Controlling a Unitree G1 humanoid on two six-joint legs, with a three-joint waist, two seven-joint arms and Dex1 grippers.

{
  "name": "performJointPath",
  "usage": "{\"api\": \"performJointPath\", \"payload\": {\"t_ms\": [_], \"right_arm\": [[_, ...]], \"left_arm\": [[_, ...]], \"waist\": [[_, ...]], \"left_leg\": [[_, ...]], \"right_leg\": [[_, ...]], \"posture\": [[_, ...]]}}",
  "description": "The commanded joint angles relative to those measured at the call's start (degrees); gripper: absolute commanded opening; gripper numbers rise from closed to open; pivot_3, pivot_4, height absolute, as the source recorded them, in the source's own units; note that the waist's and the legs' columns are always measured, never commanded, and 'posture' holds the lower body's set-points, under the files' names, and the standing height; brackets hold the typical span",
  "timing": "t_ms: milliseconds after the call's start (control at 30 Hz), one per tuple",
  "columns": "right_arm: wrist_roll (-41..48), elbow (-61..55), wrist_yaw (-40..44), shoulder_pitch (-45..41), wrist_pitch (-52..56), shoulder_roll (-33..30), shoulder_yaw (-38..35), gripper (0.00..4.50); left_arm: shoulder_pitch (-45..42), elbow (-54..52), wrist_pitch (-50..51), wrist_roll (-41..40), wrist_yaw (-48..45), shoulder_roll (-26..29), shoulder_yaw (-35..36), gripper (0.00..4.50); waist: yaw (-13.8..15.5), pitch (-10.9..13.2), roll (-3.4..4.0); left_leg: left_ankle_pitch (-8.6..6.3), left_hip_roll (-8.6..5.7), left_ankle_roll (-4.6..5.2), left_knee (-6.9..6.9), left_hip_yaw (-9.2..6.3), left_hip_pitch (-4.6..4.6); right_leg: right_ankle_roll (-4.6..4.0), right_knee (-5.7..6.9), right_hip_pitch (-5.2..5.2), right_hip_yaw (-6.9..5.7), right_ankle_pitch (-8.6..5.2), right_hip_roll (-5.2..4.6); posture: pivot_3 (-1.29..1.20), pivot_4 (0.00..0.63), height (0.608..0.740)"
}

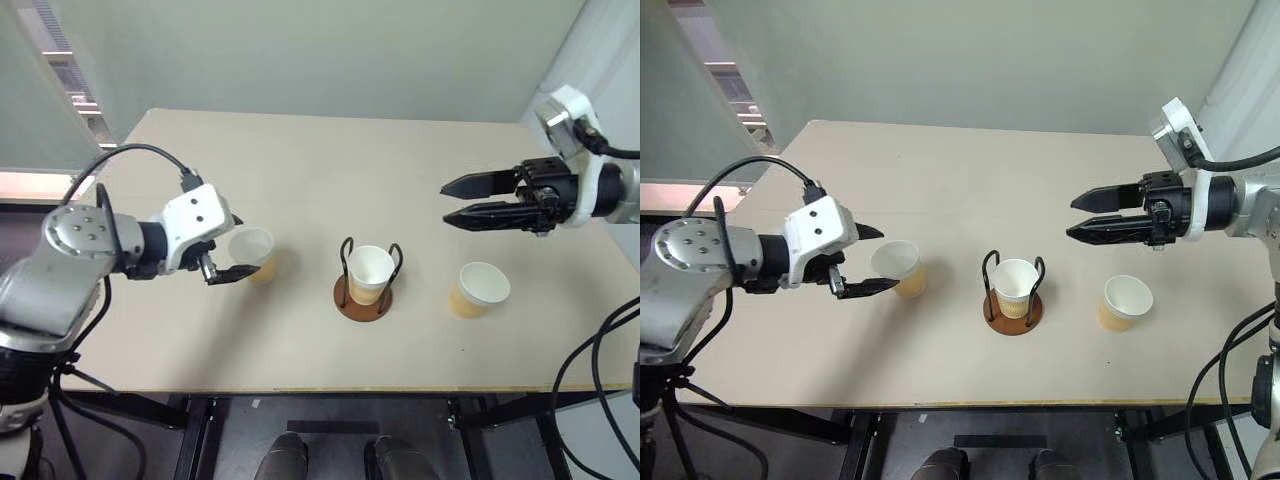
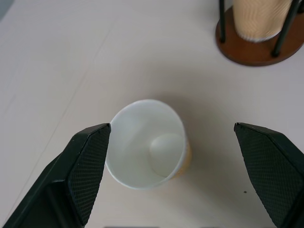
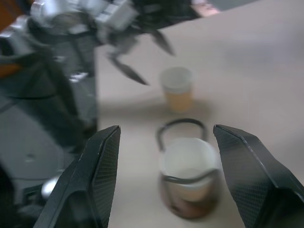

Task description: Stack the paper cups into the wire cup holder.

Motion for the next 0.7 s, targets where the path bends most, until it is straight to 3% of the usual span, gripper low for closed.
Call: {"api": "performJointPath", "payload": {"t_ms": [33, 533, 700], "right_arm": [[2.5, -2.2, 0.3, 0.4, -2.6, -1.0, -3.2, 3.22], [5.3, -3.1, 1.2, 3.4, -8.8, -1.5, -4.0, 3.22], [6.5, -2.5, 3.3, 5.7, -13.8, -0.7, -5.3, 3.26]], "left_arm": [[-2.1, 1.6, -2.1, 3.1, -0.7, -0.5, -1.5, 4.5], [-7.4, 15.2, -12.6, 14.7, -5.3, -7.4, -11.9, 4.5], [-9.3, 17.9, -16.1, 15.2, -9.2, -9.5, -12.5, 2.8]], "waist": [[0.0, 0.0, 0.0], [0.2, 0.0, -0.01], [0.2, 0.0, -0.01]], "left_leg": [[-0.01, 0.0, 0.0, 0.0, -0.02, 0.0], [-0.01, -0.01, 0.02, 0.03, -0.11, -0.03], [-0.02, -0.04, 0.02, 0.05, -0.11, -0.07]], "right_leg": [[0.0, 0.0, 0.0, 0.0, 0.0, 0.0], [0.07, 0.0, 0.02, -0.02, 0.04, 0.0], [0.12, -0.01, 0.02, -0.01, 0.05, 0.01]], "posture": [[0.0, 0.15, 0.74], [0.0, 0.15, 0.74], [0.0, 0.15, 0.74]]}}
